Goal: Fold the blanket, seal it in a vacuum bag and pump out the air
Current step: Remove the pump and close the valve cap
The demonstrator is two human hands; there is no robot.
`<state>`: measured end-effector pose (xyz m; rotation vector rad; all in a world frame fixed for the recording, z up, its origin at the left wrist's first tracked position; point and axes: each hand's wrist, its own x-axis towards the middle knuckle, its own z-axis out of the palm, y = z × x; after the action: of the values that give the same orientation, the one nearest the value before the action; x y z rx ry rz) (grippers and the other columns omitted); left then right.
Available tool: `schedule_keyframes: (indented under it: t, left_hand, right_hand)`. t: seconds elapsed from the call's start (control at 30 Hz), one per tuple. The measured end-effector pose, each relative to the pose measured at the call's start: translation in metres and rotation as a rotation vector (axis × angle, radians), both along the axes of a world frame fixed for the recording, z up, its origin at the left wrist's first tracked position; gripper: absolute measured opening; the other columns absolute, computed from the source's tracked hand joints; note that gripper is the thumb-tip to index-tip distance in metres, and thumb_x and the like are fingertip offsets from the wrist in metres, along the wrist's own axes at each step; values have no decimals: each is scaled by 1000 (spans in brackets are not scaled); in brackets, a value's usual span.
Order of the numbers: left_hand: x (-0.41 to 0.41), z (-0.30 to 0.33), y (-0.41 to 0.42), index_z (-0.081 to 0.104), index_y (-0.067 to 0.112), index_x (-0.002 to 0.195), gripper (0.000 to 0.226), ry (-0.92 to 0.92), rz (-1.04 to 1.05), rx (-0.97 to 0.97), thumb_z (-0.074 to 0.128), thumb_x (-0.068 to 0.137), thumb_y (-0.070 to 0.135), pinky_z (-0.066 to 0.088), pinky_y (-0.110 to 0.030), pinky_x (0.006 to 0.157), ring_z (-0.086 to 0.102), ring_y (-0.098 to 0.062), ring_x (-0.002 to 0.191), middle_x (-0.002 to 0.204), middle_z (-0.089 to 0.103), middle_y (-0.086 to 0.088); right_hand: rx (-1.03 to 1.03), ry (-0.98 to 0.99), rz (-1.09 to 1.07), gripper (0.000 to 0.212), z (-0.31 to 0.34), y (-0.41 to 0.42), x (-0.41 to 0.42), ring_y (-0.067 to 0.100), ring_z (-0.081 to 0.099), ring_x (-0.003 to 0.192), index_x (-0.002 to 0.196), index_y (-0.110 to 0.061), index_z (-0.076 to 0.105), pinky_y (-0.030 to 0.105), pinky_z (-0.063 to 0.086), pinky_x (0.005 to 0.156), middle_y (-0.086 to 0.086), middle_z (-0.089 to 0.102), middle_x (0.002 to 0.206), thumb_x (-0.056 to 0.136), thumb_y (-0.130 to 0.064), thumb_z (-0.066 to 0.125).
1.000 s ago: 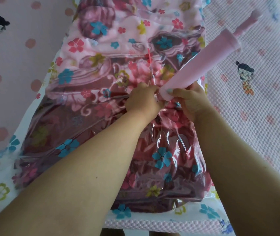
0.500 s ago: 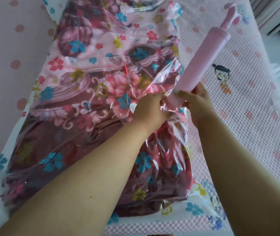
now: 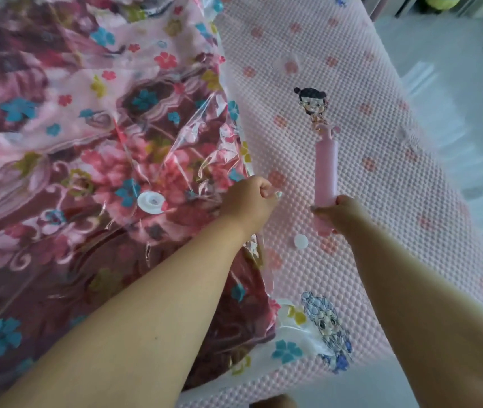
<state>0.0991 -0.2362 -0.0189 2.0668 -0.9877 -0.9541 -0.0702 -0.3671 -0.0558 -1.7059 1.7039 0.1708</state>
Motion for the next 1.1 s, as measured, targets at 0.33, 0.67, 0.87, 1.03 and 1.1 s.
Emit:
schedule_keyframes:
  t: [0.33, 0.67, 0.87, 1.03, 1.1]
  left_hand:
    - [-9, -4, -12, 63, 16, 106, 23, -67, 49, -7, 58, 93, 35, 48, -27, 77, 60, -15, 88, 91, 62, 8]
    - [0, -6, 4, 67, 16, 103, 16, -62, 174, -133, 57, 91, 18, 51, -24, 78, 61, -9, 83, 88, 65, 10]
    - [10, 2, 18, 68, 15, 101, 14, -81, 260, -181, 58, 92, 18, 50, -18, 71, 61, -6, 77, 80, 60, 15]
    - [35, 18, 31, 68, 10, 88, 22, 156, 451, -171, 57, 94, 27, 57, -32, 73, 69, -18, 77, 83, 72, -2]
    - [47, 27, 38, 69, 5, 82, 31, 479, 553, -203, 60, 93, 33, 56, -28, 59, 68, -15, 63, 72, 72, -5]
  right_hand:
    - [-373, 54, 225, 52, -13, 28, -12, 28, 56, 106, 127, -15, 52, 40, 47, 89, 8, 58, 120, 81, -26, 72]
    - [-214, 387, 595, 29, -38, 63, 22, 41, 65, 88, 111, -7, 57, 36, 26, 32, 14, 60, 108, 86, 5, 48]
    - [-156, 102, 283, 22, -14, 56, 25, 24, 64, 84, 109, -12, 63, 32, 52, 68, 9, 66, 101, 89, -7, 55]
    - [-397, -441, 223, 15, 58, 61, 82, -8, 56, 62, 96, -19, 66, 0, 39, 50, -20, 58, 73, 82, -18, 72]
    - [-437, -489, 333, 11, 78, 72, 110, -8, 58, 65, 88, -19, 67, 1, 38, 53, -16, 63, 72, 79, -20, 74]
